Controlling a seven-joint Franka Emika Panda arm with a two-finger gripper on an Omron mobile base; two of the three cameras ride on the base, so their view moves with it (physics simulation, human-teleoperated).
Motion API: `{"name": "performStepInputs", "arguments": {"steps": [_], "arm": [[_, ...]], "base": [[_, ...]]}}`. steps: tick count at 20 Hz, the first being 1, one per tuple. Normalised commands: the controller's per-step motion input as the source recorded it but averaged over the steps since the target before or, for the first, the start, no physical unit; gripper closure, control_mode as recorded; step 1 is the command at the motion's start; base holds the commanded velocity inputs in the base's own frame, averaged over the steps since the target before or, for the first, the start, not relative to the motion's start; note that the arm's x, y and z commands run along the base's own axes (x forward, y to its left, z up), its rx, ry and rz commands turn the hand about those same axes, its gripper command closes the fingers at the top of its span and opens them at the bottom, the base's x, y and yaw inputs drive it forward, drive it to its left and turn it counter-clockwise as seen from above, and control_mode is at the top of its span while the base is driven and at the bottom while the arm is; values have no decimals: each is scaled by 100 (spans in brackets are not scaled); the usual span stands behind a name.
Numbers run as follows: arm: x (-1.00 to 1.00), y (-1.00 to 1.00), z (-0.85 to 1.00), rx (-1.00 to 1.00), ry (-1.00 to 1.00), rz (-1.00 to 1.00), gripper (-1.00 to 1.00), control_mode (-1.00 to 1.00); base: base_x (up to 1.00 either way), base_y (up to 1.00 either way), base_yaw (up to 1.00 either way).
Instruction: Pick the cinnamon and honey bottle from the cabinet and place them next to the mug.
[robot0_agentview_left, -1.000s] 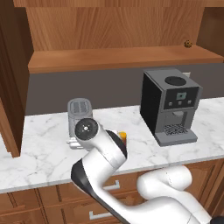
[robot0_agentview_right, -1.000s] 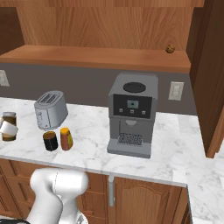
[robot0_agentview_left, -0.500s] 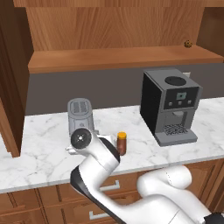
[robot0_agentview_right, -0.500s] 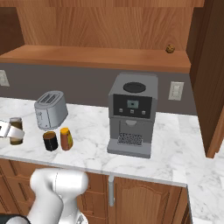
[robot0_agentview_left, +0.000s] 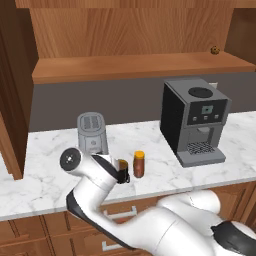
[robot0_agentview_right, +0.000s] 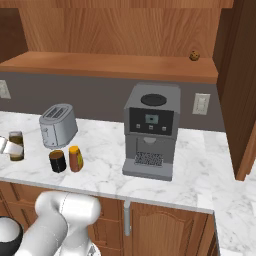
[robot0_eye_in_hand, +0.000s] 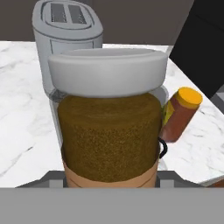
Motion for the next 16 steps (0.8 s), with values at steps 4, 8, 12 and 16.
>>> {"name": "performStepInputs", "arguments": {"steps": [4, 8, 12, 16], "arm": [[14, 10, -4, 0, 0, -13, 100, -100], [15, 0, -7, 0, -2, -13, 100, -100], [2, 0, -4, 0, -4, -15, 100, -100], [0, -8, -11, 0, -1, -15, 100, -100]], "base": [[0, 0, 0], [0, 0, 0], [0, 0, 0], [0, 0, 0]]}}
